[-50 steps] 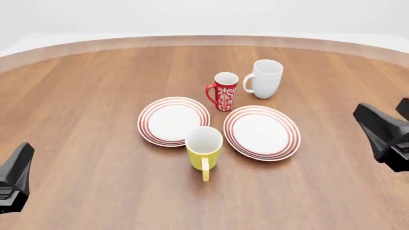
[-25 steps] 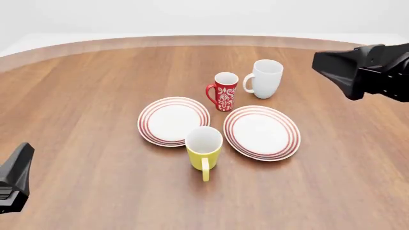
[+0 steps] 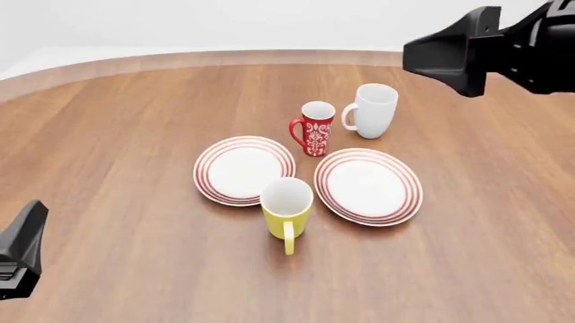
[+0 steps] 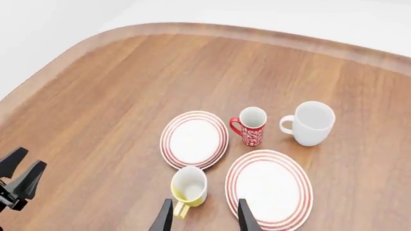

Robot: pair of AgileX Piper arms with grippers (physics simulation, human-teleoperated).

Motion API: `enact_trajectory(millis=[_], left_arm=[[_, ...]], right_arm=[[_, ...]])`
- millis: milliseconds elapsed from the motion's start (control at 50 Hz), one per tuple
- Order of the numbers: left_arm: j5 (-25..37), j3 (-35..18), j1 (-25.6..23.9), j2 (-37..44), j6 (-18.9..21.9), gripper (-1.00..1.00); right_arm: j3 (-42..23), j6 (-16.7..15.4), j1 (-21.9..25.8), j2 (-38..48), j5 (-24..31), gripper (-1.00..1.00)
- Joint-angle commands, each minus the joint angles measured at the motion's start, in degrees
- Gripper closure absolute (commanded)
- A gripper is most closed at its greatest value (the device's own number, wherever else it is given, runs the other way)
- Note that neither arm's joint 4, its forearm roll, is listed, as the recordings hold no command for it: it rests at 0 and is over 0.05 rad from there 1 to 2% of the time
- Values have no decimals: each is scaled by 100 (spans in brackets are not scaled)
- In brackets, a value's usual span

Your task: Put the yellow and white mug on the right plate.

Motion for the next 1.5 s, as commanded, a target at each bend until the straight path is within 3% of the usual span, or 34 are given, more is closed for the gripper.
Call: enact_trajectory(millis=[20, 460, 620, 960, 1120, 1140, 1280, 1320, 1340, 1400, 1440, 1500], left_arm=[[0, 0, -1, 0, 0, -100], [0, 0, 0, 0, 0, -100], [0, 0, 0, 1, 0, -100], [0, 0, 0, 1, 0, -100], [0, 0, 0, 1, -2, -100], [0, 0, 0, 1, -1, -100], [0, 0, -2, 1, 0, -100], [0, 0, 0, 1, 0, -100], [0, 0, -1, 1, 1, -100], [0, 0, 0, 0, -1, -100], [0, 0, 0, 1, -1, -100], [0, 0, -1, 1, -1, -100]], right_arm=[[-279, 55, 292, 264, 213, -100], [-356, 374, 961, 530, 79, -100], [-214, 205, 886, 504, -82, -100], [-213, 205, 886, 503, -82, -100], [-390, 576, 1244, 791, -92, -100], [-352, 777, 1206, 750, -129, -100], [-402, 944, 1489, 1082, -228, -100], [-422, 1079, 1520, 1126, -250, -100], [-306, 1305, 1469, 1062, -299, -100], [-400, 1129, 1539, 1208, -244, -100], [-433, 1421, 1530, 1159, -248, -100], [-572, 1189, 1539, 1275, -142, -100]])
